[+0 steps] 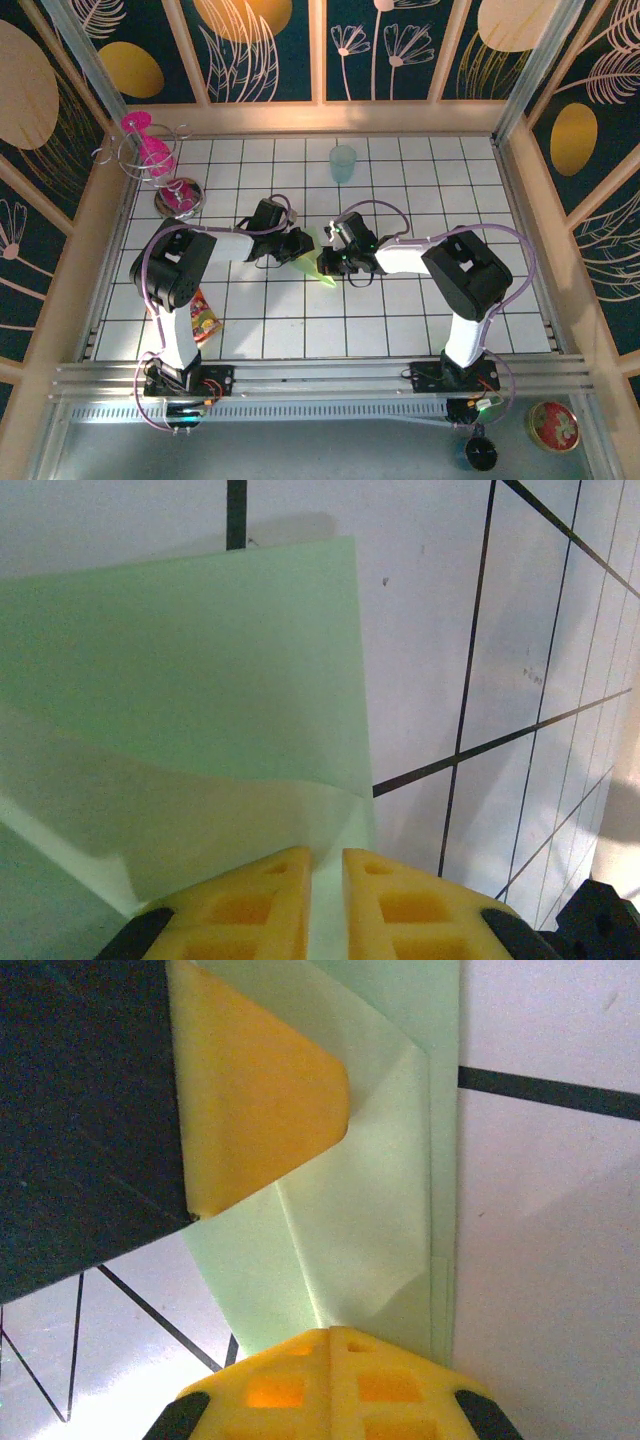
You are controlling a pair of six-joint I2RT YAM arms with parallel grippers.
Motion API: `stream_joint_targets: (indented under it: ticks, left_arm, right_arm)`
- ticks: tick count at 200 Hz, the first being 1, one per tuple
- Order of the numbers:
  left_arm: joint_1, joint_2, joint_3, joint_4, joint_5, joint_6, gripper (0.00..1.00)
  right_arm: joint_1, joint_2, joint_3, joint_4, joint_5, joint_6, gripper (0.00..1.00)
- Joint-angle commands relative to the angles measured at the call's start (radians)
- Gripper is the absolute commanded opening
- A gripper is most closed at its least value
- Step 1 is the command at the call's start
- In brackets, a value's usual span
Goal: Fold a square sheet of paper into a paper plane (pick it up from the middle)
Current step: Fourth fold the wing at the center of the table.
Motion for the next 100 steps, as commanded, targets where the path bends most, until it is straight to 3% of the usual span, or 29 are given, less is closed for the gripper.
stream_joint_targets:
  ticks: [1,100]
  left_arm:
    - [0.009,0.055,-0.017,-0.125,-0.106,0.035,0.17]
    - [0.009,0.061,-0.019,-0.127,-0.107,0.036,0.16]
  right_arm:
    - [-0.006,0.027,0.018,-0.062,0.003,-0.027,0.03]
    - [-0.005,-0.047,-0.039,-0.112,-0.036,-0.045,0.03]
